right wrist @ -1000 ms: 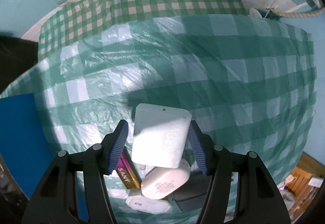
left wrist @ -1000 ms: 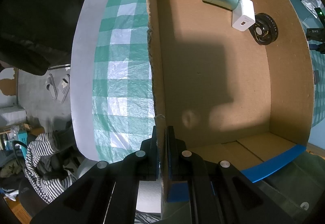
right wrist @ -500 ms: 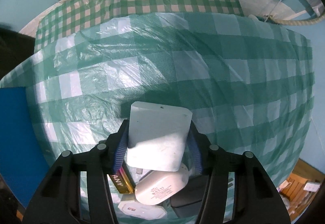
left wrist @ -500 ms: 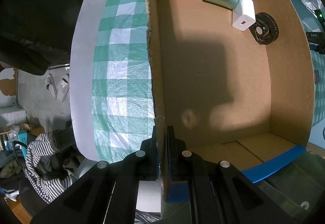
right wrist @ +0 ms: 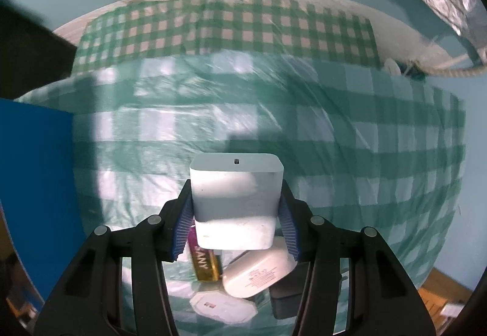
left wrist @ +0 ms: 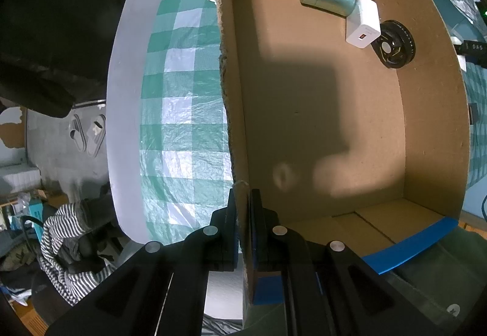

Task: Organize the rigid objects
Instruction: 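Carry the white rectangular charger over the box with the right gripper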

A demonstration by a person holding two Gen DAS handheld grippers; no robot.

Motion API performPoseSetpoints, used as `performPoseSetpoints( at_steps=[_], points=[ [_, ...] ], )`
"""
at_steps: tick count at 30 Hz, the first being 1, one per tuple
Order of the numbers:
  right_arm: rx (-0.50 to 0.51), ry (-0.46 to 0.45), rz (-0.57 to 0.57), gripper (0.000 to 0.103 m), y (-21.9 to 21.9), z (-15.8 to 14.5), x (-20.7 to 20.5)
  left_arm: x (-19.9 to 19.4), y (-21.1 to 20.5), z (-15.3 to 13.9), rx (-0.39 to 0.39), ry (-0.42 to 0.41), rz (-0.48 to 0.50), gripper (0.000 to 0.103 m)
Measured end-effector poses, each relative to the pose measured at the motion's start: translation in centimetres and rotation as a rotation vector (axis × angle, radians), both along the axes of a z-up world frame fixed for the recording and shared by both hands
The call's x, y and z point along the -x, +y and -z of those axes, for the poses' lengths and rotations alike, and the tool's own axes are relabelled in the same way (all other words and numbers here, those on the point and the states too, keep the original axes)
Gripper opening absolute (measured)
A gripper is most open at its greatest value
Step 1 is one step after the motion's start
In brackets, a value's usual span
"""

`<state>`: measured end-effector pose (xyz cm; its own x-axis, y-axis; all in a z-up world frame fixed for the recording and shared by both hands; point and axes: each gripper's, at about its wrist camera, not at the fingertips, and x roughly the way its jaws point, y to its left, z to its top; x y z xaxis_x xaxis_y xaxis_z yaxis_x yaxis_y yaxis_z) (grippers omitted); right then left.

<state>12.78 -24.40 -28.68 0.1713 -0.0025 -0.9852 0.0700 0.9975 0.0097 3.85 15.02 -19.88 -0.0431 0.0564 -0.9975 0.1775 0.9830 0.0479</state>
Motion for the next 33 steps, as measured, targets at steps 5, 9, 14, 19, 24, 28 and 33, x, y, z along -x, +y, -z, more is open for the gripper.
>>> performPoseSetpoints(
  at_steps=[5,9,14,19,24,28,33],
  points=[
    [-0.007,-0.03,-0.054,0.051,1.7,-1.8,0.2,0.0,0.0,-0.1,0.005,0.001,-0.003,0.006],
    [-0.014,-0.051,-0.102,0.051,3.4,-3.6,0.3,0.0,-0.1,0.0,0.005,0.003,0.001,0.006],
    [-0.047,-0.075,-0.15,0.051,5.5,-6.1,0.6,0.0,-0.1,0.0,0.004,0.002,0.005,0.006],
    [-0.061,-0.095,-0.209,0.051,7.6,-8.0,0.6,0.0,-0.1,0.0,0.003,0.0,0.006,0.006],
    [-0.062,-0.114,-0.285,0.051,10.3,-9.7,1.0,0.0,-0.1,0.0,0.005,-0.001,0.005,0.006],
    [-0.061,-0.126,-0.364,0.051,12.8,-10.8,1.3,0.0,-0.1,0.1,0.005,0.0,0.006,0.006],
    [-0.064,-0.137,-0.458,0.051,16.0,-11.7,1.7,0.0,-0.1,0.2,0.007,0.001,0.006,0.006]
  ],
)
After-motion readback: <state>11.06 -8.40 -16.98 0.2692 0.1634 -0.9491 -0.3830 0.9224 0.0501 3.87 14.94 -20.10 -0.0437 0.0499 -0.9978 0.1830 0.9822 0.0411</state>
